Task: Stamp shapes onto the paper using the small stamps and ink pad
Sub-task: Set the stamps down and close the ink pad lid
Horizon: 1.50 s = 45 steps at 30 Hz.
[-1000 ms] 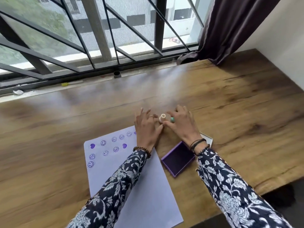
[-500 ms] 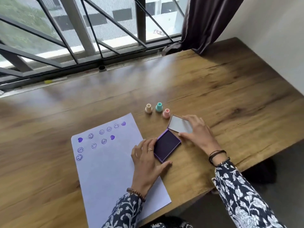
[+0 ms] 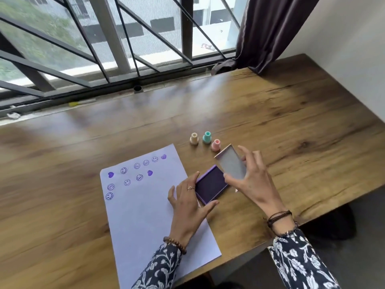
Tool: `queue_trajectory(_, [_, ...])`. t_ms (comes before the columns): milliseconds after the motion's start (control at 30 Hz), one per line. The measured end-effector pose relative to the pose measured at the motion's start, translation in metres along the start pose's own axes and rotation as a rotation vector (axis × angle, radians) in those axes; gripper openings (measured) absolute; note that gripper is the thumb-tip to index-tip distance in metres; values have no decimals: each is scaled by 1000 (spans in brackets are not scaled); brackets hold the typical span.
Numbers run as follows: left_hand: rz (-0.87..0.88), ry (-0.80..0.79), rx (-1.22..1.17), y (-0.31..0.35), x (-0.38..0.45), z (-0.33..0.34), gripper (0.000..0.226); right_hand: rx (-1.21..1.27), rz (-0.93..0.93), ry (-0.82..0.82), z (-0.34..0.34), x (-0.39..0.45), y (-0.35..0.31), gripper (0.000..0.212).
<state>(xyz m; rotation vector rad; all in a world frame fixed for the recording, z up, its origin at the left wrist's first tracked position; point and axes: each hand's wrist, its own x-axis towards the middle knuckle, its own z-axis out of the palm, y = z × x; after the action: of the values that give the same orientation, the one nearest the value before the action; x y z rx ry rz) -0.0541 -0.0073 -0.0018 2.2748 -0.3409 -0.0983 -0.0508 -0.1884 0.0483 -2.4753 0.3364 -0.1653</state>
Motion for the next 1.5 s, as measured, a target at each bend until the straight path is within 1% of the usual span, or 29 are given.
queue_trajectory(67, [44, -5, -86, 9, 2, -8, 84, 254, 30, -1, 3, -6, -14, 67])
queue_trajectory(133, [76, -79, -245, 20, 6, -16, 87, 549, 62, -38, 6, -12, -27, 52])
queue_trajectory(167, [44, -136, -374, 26, 8, -21, 86, 719, 82, -61, 8, -15, -33, 48])
queue_trajectory(233, [-79, -211, -656, 33, 12, -28, 80, 1024, 127, -68, 11, -21, -40, 46])
queue_trajectory(267, [-129, -228, -785, 32, 13, -30, 75, 1109, 127, -49, 14, -24, -42, 45])
queue_trajectory(333, [-195, -251, -985, 30, 15, -30, 68, 1129, 119, 4, 19, -27, -47, 46])
queue_trajectory(367, [-223, -255, -1051, 30, 16, -30, 69, 1106, 114, 16, 22, -30, -50, 49])
queue_trajectory(433, [-280, -249, -1120, 33, 19, -28, 84, 1065, 93, -2, 28, -35, -55, 45])
queue_trajectory(500, [-320, -216, -1144, 37, 20, -27, 104, 1037, 54, -74, 32, -42, -58, 35])
queue_trajectory(567, [-340, -176, -1152, 37, 21, -28, 109, 1023, 27, -128, 32, -48, -59, 35])
queue_trajectory(633, [-327, -185, -1129, 32, 23, -30, 109, 1030, 40, -142, 31, -52, -59, 48])
queue_trajectory(667, [-314, -204, -1103, 30, 24, -30, 110, 1033, 70, -144, 30, -53, -59, 50])
queue_trajectory(700, [-302, -229, -1074, 27, 26, -30, 112, 1032, 106, -142, 29, -53, -59, 45])
queue_trajectory(767, [-287, -268, -1021, 23, 29, -29, 109, 1013, 158, -155, 27, -52, -56, 22])
queue_trajectory(800, [-277, -289, -1000, 21, 30, -28, 105, 1003, 173, -181, 26, -52, -53, 16])
queue_trajectory(833, [-262, -314, -980, 19, 31, -27, 97, 1003, 193, -211, 25, -52, -51, 15])
queue_trajectory(900, [-234, -364, -962, 15, 33, -24, 80, 1020, 227, -268, 21, -52, -48, 22])
queue_trajectory(933, [-232, -382, -967, 14, 32, -23, 75, 1037, 242, -294, 19, -53, -48, 32])
queue_trajectory(1000, [-236, -395, -982, 13, 31, -22, 76, 1080, 271, -341, 16, -55, -48, 51])
queue_trajectory(1033, [-237, -389, -984, 13, 31, -21, 79, 1094, 281, -356, 15, -55, -49, 55])
queue_trajectory(1133, [-242, -356, -976, 14, 28, -18, 80, 1099, 300, -399, 13, -55, -49, 57])
queue_trajectory(1200, [-233, -371, -949, 14, 26, -19, 80, 1134, 319, -421, 11, -56, -48, 56])
queue_trajectory(1267, [-200, -386, -856, 12, 26, -25, 86, 1156, 330, -396, 9, -55, -45, 57])
queue_trajectory(1333, [-133, -303, -643, 3, 26, -32, 101, 1075, 315, -314, 8, -54, -40, 57])
queue_trajectory(1400, [-34, -189, -387, -8, 23, -37, 112, 837, 275, -188, 12, -55, -31, 59])
queue_trajectory(1433, [-8, -149, -309, -12, 20, -38, 115, 701, 252, -126, 16, -56, -27, 60])
queue_trajectory(1500, [7, -95, -250, -19, 14, -36, 119, 505, 210, -56, 27, -59, -19, 67])
